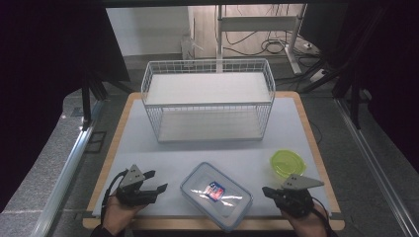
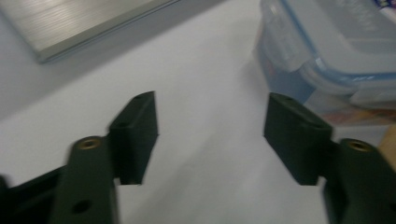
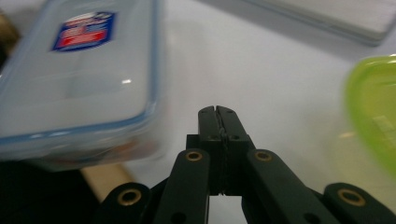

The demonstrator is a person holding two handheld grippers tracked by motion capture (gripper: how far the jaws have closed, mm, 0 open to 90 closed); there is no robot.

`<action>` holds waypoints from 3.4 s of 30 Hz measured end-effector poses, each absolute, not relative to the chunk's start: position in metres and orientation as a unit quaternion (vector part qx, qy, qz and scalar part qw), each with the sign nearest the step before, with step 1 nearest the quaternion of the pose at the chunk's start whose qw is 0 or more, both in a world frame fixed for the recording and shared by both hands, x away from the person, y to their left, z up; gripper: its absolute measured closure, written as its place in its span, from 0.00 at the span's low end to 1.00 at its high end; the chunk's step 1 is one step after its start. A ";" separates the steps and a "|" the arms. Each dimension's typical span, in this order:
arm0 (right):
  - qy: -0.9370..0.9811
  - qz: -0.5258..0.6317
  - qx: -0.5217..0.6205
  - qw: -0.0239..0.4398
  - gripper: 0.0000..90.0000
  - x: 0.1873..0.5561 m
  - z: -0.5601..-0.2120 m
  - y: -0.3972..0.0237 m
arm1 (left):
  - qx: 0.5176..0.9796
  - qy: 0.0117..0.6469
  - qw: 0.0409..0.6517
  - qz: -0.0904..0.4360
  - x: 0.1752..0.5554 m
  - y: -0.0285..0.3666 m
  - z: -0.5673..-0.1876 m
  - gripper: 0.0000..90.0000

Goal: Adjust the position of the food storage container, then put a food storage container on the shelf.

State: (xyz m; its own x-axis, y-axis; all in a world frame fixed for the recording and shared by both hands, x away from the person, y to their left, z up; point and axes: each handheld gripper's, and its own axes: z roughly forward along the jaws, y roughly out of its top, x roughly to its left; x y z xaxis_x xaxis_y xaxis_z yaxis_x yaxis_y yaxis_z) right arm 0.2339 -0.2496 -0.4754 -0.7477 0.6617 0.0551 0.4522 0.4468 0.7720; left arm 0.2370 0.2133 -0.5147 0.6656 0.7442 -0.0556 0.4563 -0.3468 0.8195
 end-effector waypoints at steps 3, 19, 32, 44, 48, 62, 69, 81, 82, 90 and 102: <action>0.849 0.404 0.323 0.104 1.00 0.215 -0.482 -0.242 | 0.808 0.359 0.439 0.162 0.241 0.204 -0.513 0.59; 0.865 0.386 0.317 0.052 1.00 0.214 -0.498 -0.214 | 0.822 0.360 0.434 0.078 0.261 0.179 -0.521 0.92; 0.855 0.373 0.349 0.086 1.00 0.267 -0.498 -0.208 | 0.820 0.373 0.430 0.065 0.257 0.181 -0.521 1.00; 0.852 0.362 0.362 0.107 1.00 0.293 -0.499 -0.204 | 0.840 0.347 0.410 0.068 0.243 0.170 -0.520 1.00; 0.854 0.363 0.358 0.106 1.00 0.293 -0.499 -0.205 | 0.841 0.344 0.412 0.068 0.242 0.173 -0.520 0.94; 0.846 0.375 0.348 0.147 0.56 0.274 -0.482 -0.228 | 0.799 0.391 0.428 0.159 0.240 0.208 -0.516 0.18; 0.835 0.397 0.352 0.147 0.37 0.271 -0.477 -0.235 | 0.798 0.375 0.443 0.159 0.242 0.207 -0.519 0.04; 0.828 0.424 0.345 0.126 0.09 0.271 -0.477 -0.229 | 0.808 0.374 0.443 0.102 0.247 0.194 -0.501 0.04; 0.828 0.426 0.344 0.125 0.08 0.271 -0.477 -0.227 | 0.807 0.371 0.448 0.099 0.247 0.191 -0.499 0.04; 0.831 0.426 0.349 0.074 0.02 0.276 -0.478 -0.214 | 0.812 0.353 0.462 0.051 0.260 0.174 -0.500 0.01; 0.842 0.402 0.360 -0.010 0.02 0.294 -0.492 -0.187 | 0.819 0.343 0.458 -0.040 0.284 0.155 -0.516 0.01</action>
State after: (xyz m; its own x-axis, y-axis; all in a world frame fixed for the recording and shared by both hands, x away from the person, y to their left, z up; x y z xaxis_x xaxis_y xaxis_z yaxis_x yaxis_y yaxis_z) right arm 0.2941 -0.1869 -0.4921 -0.7412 0.5974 0.3061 0.6136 0.4179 0.6700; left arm 0.2844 0.1549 -0.5161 0.7614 0.5254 -0.3799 0.5986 -0.3447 0.7231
